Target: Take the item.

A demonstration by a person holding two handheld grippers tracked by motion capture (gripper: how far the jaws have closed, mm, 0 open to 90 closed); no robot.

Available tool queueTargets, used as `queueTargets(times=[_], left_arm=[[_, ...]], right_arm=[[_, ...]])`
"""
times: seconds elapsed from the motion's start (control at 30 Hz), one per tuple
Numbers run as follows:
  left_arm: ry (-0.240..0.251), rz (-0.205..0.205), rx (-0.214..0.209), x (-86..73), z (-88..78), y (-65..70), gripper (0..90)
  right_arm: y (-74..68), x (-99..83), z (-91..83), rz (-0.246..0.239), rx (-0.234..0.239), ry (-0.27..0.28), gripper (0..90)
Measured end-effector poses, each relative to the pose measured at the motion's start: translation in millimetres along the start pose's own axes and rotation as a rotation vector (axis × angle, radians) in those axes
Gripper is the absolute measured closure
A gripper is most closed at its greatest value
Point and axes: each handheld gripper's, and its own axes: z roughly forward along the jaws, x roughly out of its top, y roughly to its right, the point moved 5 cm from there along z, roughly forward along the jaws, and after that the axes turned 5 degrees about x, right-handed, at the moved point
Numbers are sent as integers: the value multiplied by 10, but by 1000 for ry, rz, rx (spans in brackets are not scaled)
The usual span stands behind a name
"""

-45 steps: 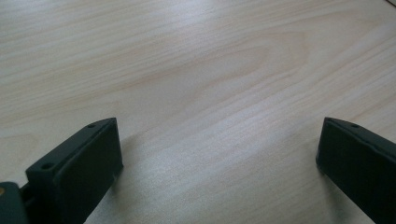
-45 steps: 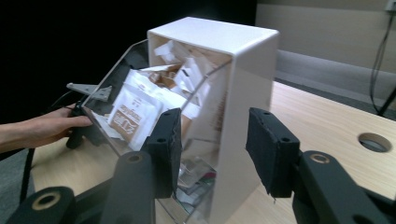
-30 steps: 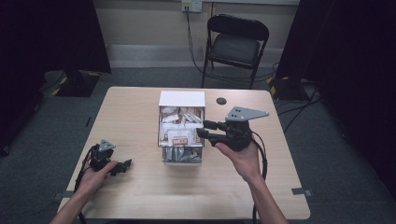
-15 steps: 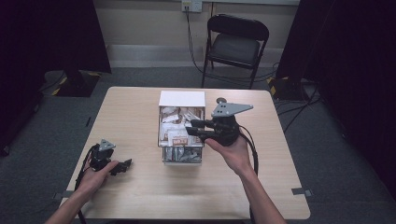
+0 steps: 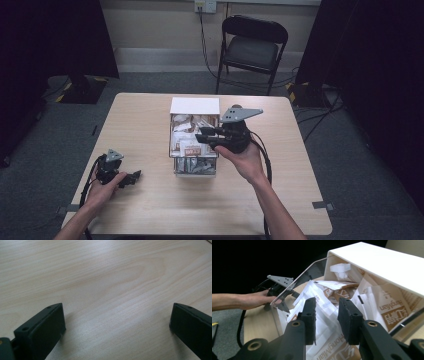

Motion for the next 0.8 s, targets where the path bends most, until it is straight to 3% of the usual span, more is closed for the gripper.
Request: queueTargets(times=[0.4,0.8], left_arm=[[0,1,-2,0,-1,-1,0],[0,0,-2,0,-1,-1,0]], right_arm=[[-38,-43,50,0,40,-63,732],[-70,-60,58,1,87,-72,772]])
